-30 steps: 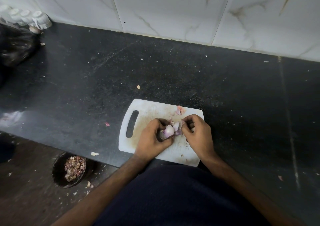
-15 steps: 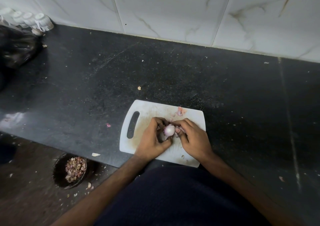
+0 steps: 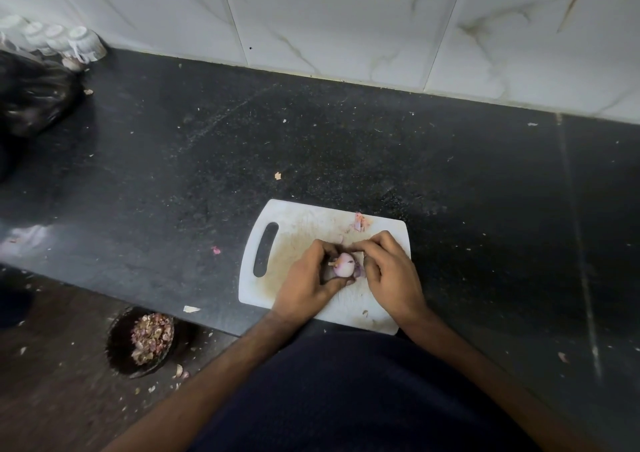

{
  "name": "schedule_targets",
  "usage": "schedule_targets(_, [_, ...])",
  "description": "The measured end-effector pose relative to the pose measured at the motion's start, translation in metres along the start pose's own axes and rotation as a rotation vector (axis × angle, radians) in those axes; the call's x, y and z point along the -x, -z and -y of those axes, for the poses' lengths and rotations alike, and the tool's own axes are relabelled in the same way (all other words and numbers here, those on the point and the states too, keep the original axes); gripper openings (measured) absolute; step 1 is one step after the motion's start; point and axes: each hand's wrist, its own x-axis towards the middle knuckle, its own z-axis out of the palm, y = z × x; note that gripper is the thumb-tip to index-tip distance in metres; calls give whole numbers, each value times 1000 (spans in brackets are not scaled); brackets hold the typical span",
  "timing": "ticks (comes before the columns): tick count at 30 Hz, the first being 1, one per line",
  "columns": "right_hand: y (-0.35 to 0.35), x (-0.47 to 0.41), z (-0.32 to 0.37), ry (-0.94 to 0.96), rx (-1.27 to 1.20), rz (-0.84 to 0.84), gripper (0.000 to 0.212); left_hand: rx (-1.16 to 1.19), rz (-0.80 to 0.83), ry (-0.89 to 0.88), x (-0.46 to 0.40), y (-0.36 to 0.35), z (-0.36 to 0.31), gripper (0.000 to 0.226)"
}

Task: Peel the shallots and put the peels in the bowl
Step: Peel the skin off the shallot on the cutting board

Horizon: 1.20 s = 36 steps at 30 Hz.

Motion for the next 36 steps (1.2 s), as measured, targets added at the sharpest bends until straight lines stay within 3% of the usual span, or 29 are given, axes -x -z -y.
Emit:
schedule_targets(6, [5,1,1,54,-80,68,44,-41,-28,-105,-1,1,3,38])
schedule_targets(11, [9,3,-3,79,-139,110,33,-130,-16,-253,-4,4,2,30])
schedule_targets(19, [9,0,-9,69,-235,89,36,-169,21,-142,-6,5,8,65])
schedule_targets(36, [12,-7,0,-109,-243,41,15,-151,63,-251,-13,6,10,30])
